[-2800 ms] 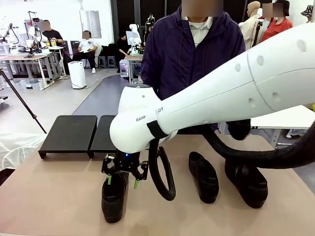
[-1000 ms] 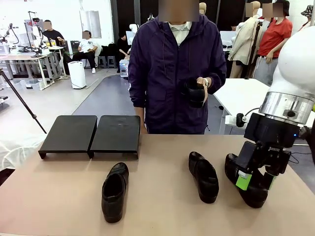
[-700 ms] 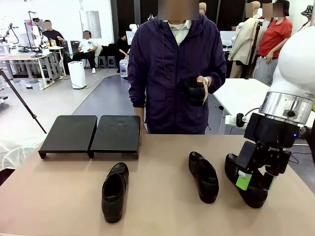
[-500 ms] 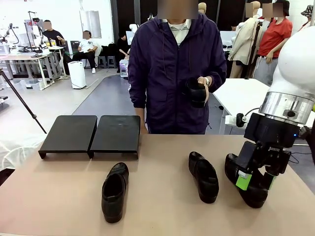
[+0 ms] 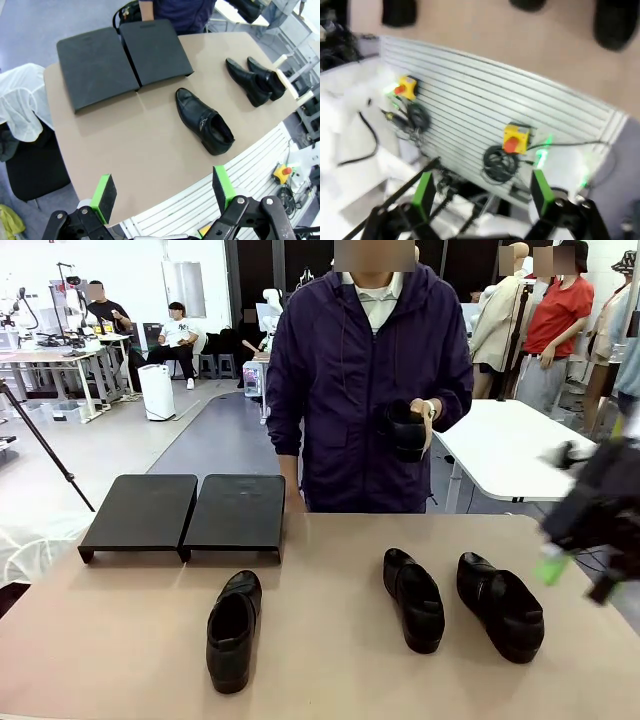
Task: Organize the shoes by placing them on the stand.
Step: Pick up one Shoe and place it in the middle of the table.
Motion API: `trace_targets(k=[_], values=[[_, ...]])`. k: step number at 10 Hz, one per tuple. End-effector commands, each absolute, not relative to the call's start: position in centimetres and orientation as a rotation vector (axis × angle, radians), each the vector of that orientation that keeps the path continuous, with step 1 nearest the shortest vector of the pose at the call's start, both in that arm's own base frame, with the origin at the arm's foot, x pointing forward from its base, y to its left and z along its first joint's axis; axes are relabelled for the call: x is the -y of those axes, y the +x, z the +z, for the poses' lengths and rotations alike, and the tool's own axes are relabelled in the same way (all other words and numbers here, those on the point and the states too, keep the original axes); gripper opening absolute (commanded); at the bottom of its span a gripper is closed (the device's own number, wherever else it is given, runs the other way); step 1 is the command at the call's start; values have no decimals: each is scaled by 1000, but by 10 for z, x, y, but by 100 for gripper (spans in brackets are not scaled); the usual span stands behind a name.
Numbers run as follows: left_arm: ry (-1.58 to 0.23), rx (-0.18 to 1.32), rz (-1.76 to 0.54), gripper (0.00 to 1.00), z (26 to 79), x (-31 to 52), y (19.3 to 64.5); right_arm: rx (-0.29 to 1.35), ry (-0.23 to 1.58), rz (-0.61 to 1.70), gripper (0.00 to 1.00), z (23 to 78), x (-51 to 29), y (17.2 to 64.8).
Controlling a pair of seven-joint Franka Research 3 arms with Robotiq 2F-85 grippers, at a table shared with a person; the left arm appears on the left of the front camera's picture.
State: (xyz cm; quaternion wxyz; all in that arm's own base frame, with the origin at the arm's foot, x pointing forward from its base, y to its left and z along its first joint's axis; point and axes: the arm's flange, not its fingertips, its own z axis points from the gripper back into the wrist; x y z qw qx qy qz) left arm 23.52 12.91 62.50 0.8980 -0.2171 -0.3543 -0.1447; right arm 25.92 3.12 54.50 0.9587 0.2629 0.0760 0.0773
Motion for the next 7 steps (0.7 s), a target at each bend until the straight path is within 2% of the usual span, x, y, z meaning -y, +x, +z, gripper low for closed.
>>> trace_targets(k=[1, 2, 4, 5, 7], values=[[-450, 734, -316, 100, 625, -131, 235, -127, 722, 109, 100, 555, 44, 237], [-450, 734, -316, 100, 625, -131, 235, -128, 850, 118, 100, 557, 84, 223], [-450, 734, -316, 100, 625, -131, 235, 44, 1067, -41, 100, 548, 155, 204], [-450, 734, -316, 100, 625, -131, 235, 150, 1167, -103, 100, 537, 175, 204], [-450, 734, -316, 100, 625, -131, 235, 190, 1284, -128, 100, 516, 182, 213]])
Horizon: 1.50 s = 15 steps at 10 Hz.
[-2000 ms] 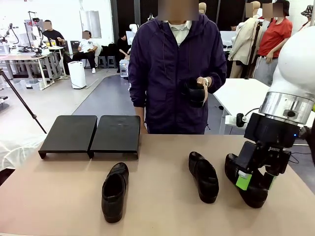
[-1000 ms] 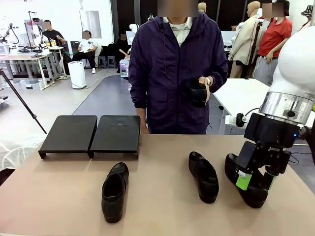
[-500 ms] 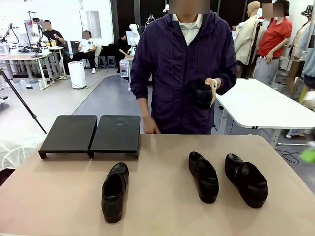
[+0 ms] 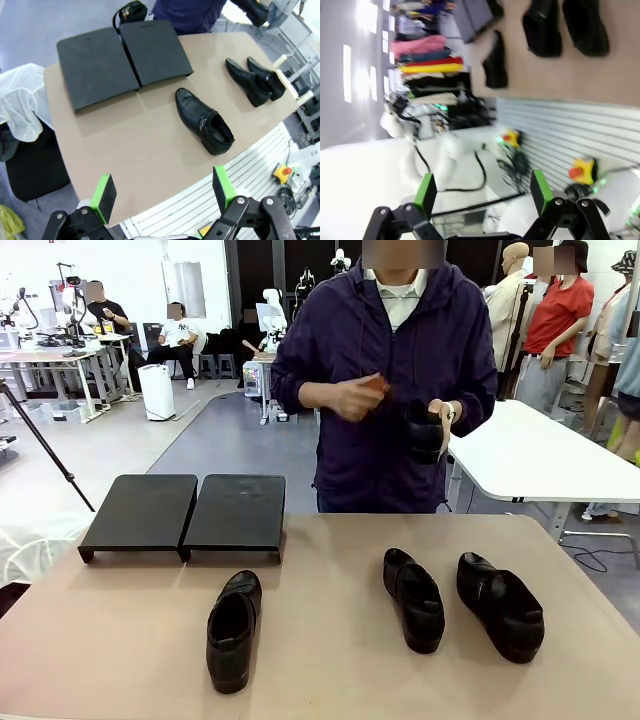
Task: Organize the shoes by placing them on the stand.
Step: Pick up one Shoe and place it in the middle of the table, then place the Shoe from the middle of the table onto the Shoes Stand.
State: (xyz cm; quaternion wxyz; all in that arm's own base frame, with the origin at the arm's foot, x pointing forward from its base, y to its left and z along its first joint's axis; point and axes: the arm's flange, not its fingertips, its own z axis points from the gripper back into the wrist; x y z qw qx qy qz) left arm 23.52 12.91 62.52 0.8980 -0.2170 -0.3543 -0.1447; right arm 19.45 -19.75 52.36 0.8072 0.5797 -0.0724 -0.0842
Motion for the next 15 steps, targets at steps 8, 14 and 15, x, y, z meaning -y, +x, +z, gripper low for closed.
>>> trace_targets(k=[8, 14, 15], values=[[-450, 734, -316, 100, 625, -131, 235, 155, 1240, -180, 100, 524, 197, 194], [-387, 676, -355, 100, 643, -104, 234, 155, 1240, -180, 100, 524, 197, 194], [-307, 585, -441, 100, 663, -44, 248, 155, 1240, -180, 100, 524, 197, 194]])
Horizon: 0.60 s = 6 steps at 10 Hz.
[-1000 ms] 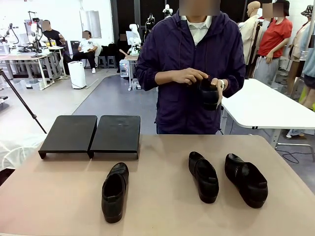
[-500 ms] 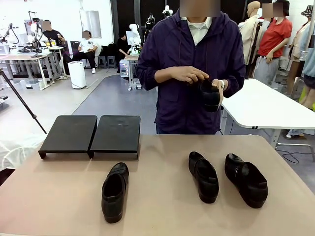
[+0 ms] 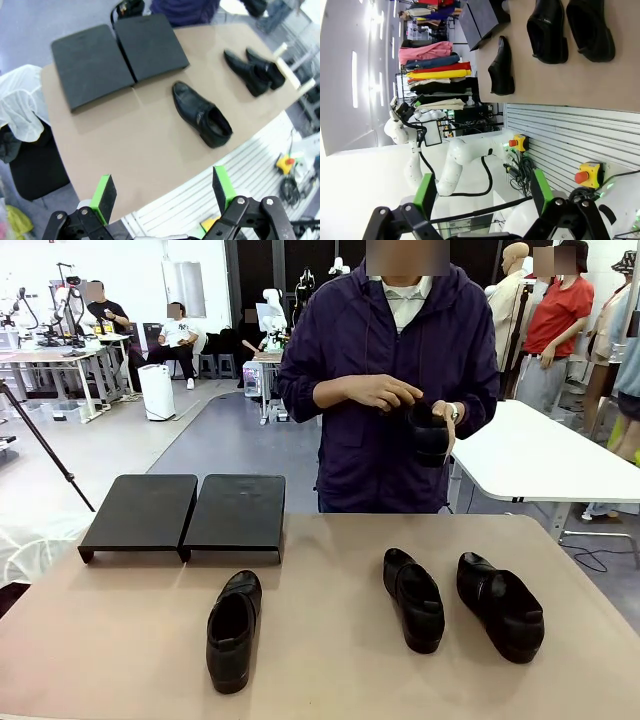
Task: Organize the shoes by placing them on the stand.
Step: Place the Shoe from the middle of the table onto the Shoes Stand.
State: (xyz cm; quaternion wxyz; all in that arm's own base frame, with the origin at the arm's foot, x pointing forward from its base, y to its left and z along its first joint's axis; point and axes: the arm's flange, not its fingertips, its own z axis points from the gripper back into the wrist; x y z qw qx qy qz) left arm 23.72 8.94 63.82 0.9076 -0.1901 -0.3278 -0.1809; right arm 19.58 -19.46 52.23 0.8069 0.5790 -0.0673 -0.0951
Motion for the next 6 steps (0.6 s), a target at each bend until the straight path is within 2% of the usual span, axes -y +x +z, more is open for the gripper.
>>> trace_targets(k=[1, 2, 3, 4, 6], values=[[-337, 508, -606, 100, 674, 24, 267, 155, 1240, -180, 100, 524, 197, 194], [-299, 388, -720, 100, 670, 88, 279, 155, 1240, -180, 100, 524, 197, 194], [-212, 246, -624, 100, 657, 153, 291, 155, 1240, -180, 100, 524, 197, 194], [-212, 142, -640, 100, 642, 194, 290, 155, 1240, -180, 100, 524, 197, 194], [-171, 133, -591, 100, 600, 252, 287, 155, 1240, -180, 100, 524, 197, 194]])
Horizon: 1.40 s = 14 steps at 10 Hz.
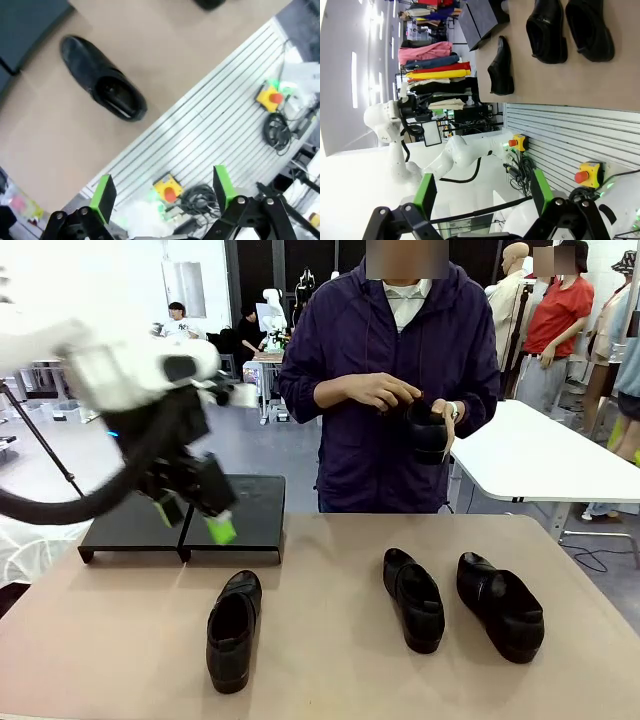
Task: Organize the shoes by placing them on the stand.
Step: Place the Shoe from the middle of the table onto the Shoes Stand.
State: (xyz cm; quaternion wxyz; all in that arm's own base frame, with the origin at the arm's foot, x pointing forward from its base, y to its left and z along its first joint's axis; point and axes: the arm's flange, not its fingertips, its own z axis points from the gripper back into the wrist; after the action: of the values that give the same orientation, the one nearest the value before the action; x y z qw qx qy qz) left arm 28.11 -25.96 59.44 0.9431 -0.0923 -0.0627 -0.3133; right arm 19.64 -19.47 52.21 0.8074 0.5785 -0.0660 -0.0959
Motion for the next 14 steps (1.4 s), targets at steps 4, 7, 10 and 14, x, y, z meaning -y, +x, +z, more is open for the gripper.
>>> trace_targets(k=[4, 7, 10, 14], values=[[-202, 33, -506, 100, 569, 275, 295, 155, 1240, -180, 100, 524, 197, 194], [-202, 33, -506, 100, 569, 275, 295, 155, 1240, -180, 100, 524, 197, 194], [-285, 78, -302, 100, 531, 285, 285, 155, 1240, -180, 100, 524, 197, 194], [-310, 209, -104, 100, 473, 294, 285, 155, 1240, -180, 100, 524, 197, 194]])
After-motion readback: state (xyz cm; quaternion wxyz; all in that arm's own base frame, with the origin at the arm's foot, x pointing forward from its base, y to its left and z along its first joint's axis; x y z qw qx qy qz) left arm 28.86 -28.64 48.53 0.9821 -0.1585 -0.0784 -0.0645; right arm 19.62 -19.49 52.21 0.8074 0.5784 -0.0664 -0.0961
